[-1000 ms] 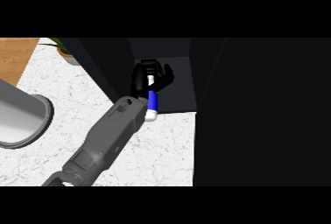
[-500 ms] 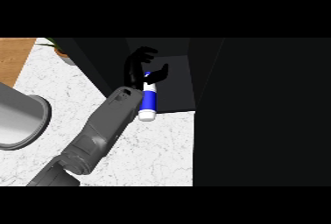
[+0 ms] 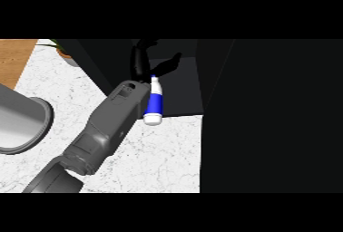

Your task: Pick up the bottled water, place it into the cabinet and close the cabinet

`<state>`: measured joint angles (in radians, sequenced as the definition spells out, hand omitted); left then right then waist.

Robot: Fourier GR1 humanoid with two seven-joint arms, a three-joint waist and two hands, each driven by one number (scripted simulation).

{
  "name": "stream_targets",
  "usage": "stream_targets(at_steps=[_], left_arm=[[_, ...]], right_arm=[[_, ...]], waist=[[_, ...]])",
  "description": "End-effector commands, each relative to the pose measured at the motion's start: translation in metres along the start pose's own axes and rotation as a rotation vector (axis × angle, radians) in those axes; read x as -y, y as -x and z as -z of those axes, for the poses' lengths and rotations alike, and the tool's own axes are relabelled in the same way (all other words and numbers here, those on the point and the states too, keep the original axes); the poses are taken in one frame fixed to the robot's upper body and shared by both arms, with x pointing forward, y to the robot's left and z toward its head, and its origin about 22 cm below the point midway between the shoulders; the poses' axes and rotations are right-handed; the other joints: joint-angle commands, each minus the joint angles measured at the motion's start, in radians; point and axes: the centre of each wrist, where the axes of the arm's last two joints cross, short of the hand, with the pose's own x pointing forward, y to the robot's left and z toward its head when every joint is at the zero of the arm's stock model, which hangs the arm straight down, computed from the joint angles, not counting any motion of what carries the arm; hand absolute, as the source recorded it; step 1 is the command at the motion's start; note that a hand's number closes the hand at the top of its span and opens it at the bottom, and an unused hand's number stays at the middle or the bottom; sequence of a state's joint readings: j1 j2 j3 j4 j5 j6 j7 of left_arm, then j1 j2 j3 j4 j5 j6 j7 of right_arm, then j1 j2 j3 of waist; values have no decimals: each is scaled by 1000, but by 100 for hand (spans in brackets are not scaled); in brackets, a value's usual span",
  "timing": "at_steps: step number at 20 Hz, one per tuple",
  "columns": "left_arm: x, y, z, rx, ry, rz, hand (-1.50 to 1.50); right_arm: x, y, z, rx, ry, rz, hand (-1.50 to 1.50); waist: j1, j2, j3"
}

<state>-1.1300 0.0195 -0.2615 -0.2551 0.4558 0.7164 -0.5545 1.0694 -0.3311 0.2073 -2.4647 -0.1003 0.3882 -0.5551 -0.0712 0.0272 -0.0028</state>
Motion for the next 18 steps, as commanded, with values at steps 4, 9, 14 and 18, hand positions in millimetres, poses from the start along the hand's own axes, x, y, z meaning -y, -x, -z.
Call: stream_targets(at_steps=[4, 9, 14, 18], left_arm=[[7, -17, 2, 109, 86, -333, 150], [10, -22, 0, 110, 136, -386, 150], [6, 8, -31, 53, 186, -446, 150], [15, -5, -48, 21, 365, -598, 150]], right_arm=[[-1, -5, 6, 43, -12, 44, -150], [-6, -14, 9, 40, -23, 41, -150], [-5, -31, 15, 42, -35, 27, -150], [-11, -31, 17, 24, -26, -1, -150]], waist=[[-4, -3, 1], [14, -20, 2], [27, -26, 2], [30, -31, 0]])
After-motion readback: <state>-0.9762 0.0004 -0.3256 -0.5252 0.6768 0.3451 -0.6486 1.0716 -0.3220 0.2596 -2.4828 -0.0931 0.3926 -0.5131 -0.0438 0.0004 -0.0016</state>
